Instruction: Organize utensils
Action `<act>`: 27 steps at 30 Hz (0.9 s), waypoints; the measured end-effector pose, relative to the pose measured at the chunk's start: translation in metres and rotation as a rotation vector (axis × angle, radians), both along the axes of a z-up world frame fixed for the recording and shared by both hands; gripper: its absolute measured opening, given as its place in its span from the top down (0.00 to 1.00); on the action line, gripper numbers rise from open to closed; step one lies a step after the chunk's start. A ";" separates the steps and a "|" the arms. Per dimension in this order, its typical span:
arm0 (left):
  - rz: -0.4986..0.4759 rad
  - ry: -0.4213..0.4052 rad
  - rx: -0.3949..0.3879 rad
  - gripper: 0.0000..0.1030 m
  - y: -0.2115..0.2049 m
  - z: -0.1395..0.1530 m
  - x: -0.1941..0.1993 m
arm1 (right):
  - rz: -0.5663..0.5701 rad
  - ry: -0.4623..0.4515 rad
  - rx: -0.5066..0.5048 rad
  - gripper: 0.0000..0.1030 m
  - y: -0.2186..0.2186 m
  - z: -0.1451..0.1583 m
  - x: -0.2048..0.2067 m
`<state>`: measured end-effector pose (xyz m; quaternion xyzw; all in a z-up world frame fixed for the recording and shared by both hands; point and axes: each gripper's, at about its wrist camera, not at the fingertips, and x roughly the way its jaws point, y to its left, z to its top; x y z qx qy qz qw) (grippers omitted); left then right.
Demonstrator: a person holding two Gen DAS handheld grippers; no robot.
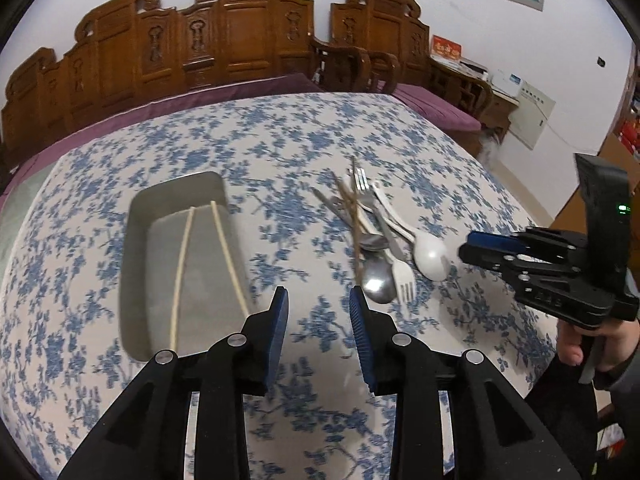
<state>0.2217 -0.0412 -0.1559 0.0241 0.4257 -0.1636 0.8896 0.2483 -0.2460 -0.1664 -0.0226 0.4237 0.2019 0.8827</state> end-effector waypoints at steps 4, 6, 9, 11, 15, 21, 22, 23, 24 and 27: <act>-0.003 0.013 -0.003 0.71 -0.010 -0.006 0.002 | -0.037 0.033 -0.001 0.75 -0.016 -0.014 0.011; -0.005 0.024 0.001 0.71 -0.016 -0.011 0.004 | -0.054 0.041 -0.018 0.75 -0.023 -0.022 0.016; -0.013 0.036 0.010 0.71 -0.025 -0.018 0.009 | -0.071 0.058 -0.012 0.75 -0.032 -0.029 0.021; -0.017 0.048 0.015 0.71 -0.031 -0.024 0.013 | -0.084 0.071 0.012 0.75 -0.038 -0.031 0.022; -0.026 0.086 0.013 0.71 -0.042 -0.038 0.028 | -0.077 0.072 0.022 0.75 -0.037 -0.030 0.021; -0.033 0.149 0.009 0.73 -0.058 -0.060 0.061 | -0.075 0.078 0.044 0.75 -0.037 -0.029 0.021; -0.035 0.156 0.011 0.74 -0.060 -0.063 0.065 | -0.074 0.079 0.045 0.75 -0.037 -0.029 0.022; -0.038 0.163 0.013 0.75 -0.064 -0.067 0.070 | -0.073 0.079 0.042 0.75 -0.037 -0.029 0.022; -0.043 0.168 0.018 0.76 -0.067 -0.070 0.075 | -0.072 0.078 0.039 0.75 -0.037 -0.029 0.021; -0.047 0.177 0.030 0.79 -0.074 -0.079 0.086 | -0.069 0.075 0.039 0.75 -0.036 -0.028 0.021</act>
